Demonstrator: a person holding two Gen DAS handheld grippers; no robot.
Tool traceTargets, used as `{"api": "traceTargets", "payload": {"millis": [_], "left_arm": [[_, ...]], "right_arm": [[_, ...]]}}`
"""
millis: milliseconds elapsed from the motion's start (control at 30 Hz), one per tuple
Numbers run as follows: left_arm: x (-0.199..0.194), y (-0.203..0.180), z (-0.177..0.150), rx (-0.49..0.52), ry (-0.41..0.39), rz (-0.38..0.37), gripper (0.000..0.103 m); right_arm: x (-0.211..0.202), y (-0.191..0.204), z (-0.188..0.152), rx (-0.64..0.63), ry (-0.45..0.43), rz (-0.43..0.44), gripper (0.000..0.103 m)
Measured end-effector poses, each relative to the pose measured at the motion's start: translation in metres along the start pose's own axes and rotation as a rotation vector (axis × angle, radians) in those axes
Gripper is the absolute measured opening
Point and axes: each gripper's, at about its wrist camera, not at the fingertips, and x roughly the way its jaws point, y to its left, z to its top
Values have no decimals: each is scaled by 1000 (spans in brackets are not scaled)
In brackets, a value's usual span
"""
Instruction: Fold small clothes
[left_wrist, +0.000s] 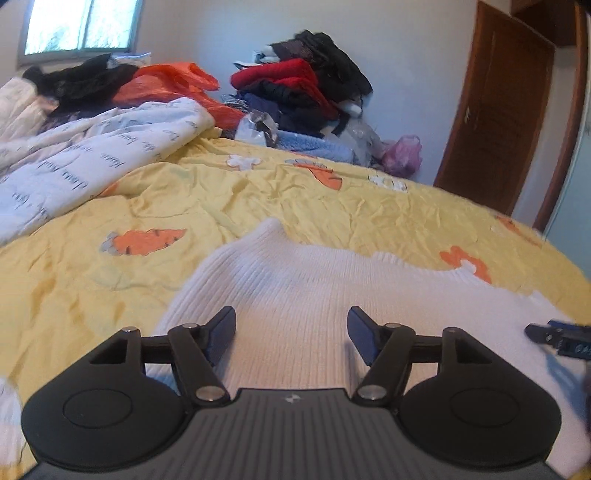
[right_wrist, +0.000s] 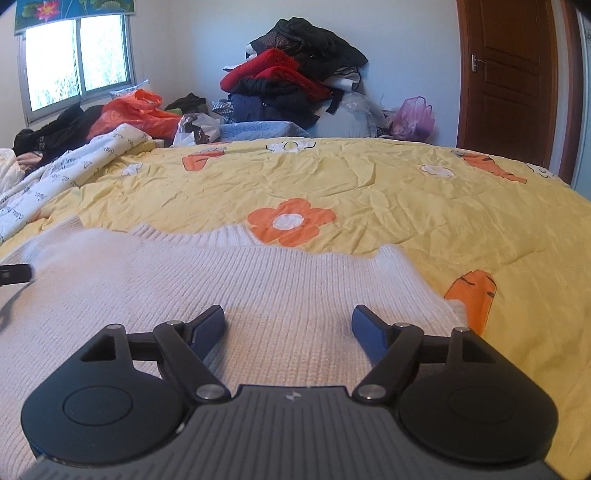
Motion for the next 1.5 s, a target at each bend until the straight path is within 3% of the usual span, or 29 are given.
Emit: {"api": "traceTargets", "payload": {"millis": [33, 133, 233, 367, 467, 633, 700, 767, 800, 867, 1033, 1167, 1367, 1500], "left_arm": [[-16, 10, -6, -82, -10, -10, 78], [-58, 47, -33, -350, -27, -61, 79], [-82, 70, -51, -557, -54, -89, 81], [-82, 80, -55, -659, -57, -64, 88], [-60, 82, -60, -703, 62, -94, 88], [-48, 80, -63, -744, 13, -77, 88], [-44, 76, -59, -737, 8, -53, 84], [-38, 75, -56, -719, 14, -20, 62], [-35, 74, -55, -707, 11, -3, 58], [-33, 77, -56, -695, 12, 26, 38], [-35, 73, -48, -641, 34, 51, 28], [-51, 46, -29, -521, -21, 77, 26], [-66, -47, 5, -214, -117, 18, 26], [-62, -131, -9, 38, -139, -66, 26]], "right_arm": [[-1, 1, -1, -2, -5, -4, 79], [-2, 4, -2, -15, -15, -24, 79], [-2, 5, -3, -18, -16, -28, 80], [-2, 6, -2, -16, -15, -26, 80], [-2, 6, -3, -13, -17, -28, 80], [-2, 5, -3, -14, -19, -32, 80], [-2, 5, -3, -13, -18, -31, 80], [-2, 6, -3, -13, -19, -31, 80], [-2, 5, -3, -13, -19, -31, 81], [-2, 6, -3, -14, -19, -31, 81], [-2, 5, -3, -9, -18, -26, 81], [-2, 3, -2, 2, -14, -7, 85], [-4, -9, -1, 70, -18, 51, 89], [-7, -30, 0, 199, -34, 133, 88]]}}
